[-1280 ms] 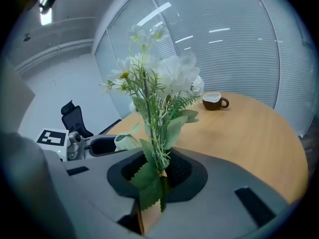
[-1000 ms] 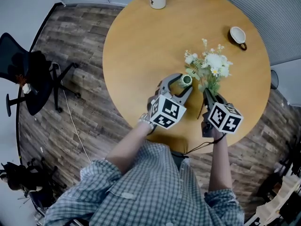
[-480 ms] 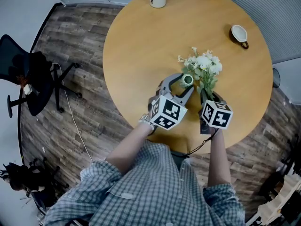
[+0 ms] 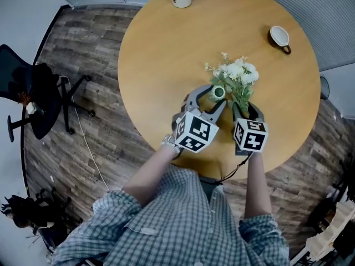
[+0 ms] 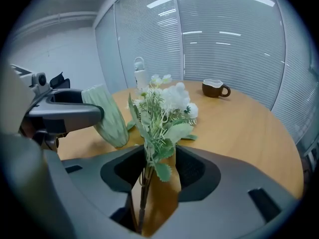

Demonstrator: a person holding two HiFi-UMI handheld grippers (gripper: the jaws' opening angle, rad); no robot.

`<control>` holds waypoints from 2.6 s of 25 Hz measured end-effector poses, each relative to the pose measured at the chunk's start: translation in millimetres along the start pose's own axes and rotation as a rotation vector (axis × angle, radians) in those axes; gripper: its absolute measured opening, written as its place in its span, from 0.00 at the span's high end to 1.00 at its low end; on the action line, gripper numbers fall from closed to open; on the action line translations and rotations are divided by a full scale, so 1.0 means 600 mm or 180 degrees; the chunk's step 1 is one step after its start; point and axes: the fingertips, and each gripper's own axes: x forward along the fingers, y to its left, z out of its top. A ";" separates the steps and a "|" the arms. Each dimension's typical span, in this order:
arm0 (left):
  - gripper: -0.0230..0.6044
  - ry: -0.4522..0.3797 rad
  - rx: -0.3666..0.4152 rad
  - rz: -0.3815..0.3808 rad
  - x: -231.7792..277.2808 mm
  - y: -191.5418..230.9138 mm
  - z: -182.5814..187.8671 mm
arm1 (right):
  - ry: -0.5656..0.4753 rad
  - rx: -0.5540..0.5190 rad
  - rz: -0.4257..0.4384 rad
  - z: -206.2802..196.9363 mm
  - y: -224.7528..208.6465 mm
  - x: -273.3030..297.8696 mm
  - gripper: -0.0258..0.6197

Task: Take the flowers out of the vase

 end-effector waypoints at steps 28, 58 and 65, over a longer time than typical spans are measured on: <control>0.59 -0.0212 -0.0139 0.0177 -0.040 0.006 0.013 | -0.0380 -0.0273 -0.0022 0.022 0.023 -0.098 0.70; 0.95 -0.0697 -0.0745 -0.0071 -0.238 -0.036 0.161 | -0.1552 0.0415 0.0418 0.139 0.065 -0.330 0.94; 0.95 -0.0809 -0.0680 -0.0138 -0.261 -0.059 0.191 | -0.1643 0.0201 0.0490 0.156 0.079 -0.365 0.94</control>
